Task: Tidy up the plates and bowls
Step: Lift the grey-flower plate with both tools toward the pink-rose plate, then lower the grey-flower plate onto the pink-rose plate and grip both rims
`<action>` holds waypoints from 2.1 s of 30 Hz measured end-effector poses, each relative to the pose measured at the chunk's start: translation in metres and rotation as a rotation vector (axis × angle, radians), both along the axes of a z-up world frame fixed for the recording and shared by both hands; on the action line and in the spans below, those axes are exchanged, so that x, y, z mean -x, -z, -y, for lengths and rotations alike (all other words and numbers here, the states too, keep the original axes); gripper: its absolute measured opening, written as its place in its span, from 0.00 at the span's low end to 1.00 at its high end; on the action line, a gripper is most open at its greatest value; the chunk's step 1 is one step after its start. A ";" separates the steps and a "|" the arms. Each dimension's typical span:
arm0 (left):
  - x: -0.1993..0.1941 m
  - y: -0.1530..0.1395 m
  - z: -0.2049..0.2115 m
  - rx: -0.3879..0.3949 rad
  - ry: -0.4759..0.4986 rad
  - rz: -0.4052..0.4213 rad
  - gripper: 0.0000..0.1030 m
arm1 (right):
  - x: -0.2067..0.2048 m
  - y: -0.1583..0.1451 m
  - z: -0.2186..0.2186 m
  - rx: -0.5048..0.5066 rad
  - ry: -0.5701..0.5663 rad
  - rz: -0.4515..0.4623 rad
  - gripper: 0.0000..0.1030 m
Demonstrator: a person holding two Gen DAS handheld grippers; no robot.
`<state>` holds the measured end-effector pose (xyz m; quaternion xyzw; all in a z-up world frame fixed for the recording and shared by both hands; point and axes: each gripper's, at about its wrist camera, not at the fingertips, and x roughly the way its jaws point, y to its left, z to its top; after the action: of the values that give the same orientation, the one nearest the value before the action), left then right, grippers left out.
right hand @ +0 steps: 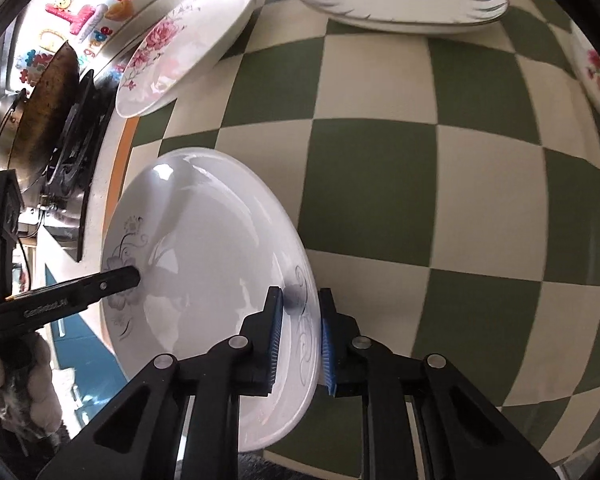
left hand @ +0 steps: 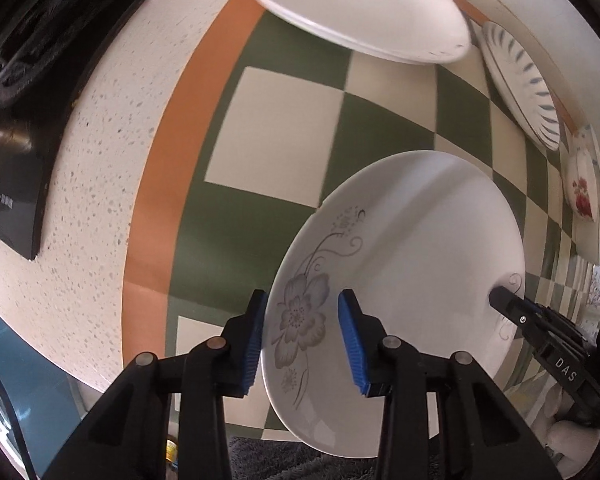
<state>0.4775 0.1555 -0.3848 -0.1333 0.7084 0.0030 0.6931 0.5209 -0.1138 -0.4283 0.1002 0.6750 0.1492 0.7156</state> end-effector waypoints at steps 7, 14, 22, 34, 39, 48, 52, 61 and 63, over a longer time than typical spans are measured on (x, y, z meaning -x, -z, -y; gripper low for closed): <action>-0.007 -0.030 0.036 0.009 0.055 0.041 0.32 | 0.007 -0.014 0.029 -0.001 0.049 0.039 0.19; -0.021 -0.039 0.073 0.006 0.146 0.082 0.32 | 0.007 -0.039 0.069 0.007 0.136 0.089 0.18; -0.034 -0.031 0.106 0.013 0.229 0.080 0.32 | 0.015 -0.047 0.129 0.026 0.217 0.094 0.18; -0.049 -0.010 0.148 0.008 0.250 0.049 0.32 | 0.013 -0.034 0.164 0.046 0.251 0.074 0.18; -0.049 -0.007 0.151 -0.014 0.259 0.052 0.32 | 0.009 -0.030 0.164 0.044 0.254 0.069 0.18; -0.046 0.010 0.150 -0.010 0.239 0.024 0.32 | 0.006 -0.021 0.161 0.049 0.239 0.038 0.19; -0.045 0.009 0.148 -0.006 0.232 0.032 0.32 | 0.004 -0.015 0.160 0.036 0.233 0.007 0.19; -0.050 -0.058 0.086 -0.025 0.006 0.178 0.39 | -0.005 -0.073 0.179 0.005 0.288 -0.003 0.20; -0.058 -0.068 0.068 -0.006 -0.046 0.193 0.46 | -0.016 -0.092 0.169 -0.037 0.275 0.019 0.22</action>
<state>0.5351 0.0870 -0.3172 -0.1472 0.6349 0.0081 0.7584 0.5365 -0.2829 -0.3368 0.2036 0.6453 0.0632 0.7336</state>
